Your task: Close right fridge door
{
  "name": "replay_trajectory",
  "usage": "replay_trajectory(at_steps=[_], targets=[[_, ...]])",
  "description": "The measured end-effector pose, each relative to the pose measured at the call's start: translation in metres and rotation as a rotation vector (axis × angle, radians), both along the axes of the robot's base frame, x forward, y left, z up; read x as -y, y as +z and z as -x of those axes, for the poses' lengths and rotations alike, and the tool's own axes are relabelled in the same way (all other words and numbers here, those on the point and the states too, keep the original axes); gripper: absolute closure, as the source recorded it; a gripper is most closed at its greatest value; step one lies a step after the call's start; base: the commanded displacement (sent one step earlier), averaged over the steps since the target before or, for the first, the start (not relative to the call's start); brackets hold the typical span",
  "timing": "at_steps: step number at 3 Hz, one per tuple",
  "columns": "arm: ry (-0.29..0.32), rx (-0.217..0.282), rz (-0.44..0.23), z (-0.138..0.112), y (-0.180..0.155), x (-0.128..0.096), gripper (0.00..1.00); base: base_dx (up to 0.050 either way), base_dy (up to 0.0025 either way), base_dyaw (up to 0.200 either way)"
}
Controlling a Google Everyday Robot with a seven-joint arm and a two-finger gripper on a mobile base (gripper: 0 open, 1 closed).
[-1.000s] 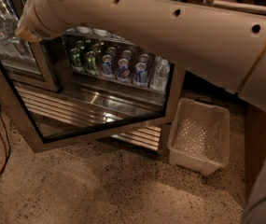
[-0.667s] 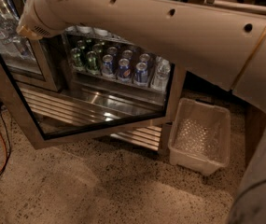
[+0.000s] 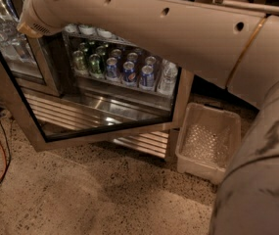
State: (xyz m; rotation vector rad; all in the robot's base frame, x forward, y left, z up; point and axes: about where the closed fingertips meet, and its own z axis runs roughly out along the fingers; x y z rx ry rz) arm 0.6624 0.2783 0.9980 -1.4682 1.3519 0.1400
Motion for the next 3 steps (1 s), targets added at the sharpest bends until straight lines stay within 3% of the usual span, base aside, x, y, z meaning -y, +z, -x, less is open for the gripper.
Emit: replay_trajectory(at_steps=[3], targets=[[-0.090, 0.032, 0.018, -0.029, 0.002, 0.011, 1.00, 0.000, 0.00000, 0.000]])
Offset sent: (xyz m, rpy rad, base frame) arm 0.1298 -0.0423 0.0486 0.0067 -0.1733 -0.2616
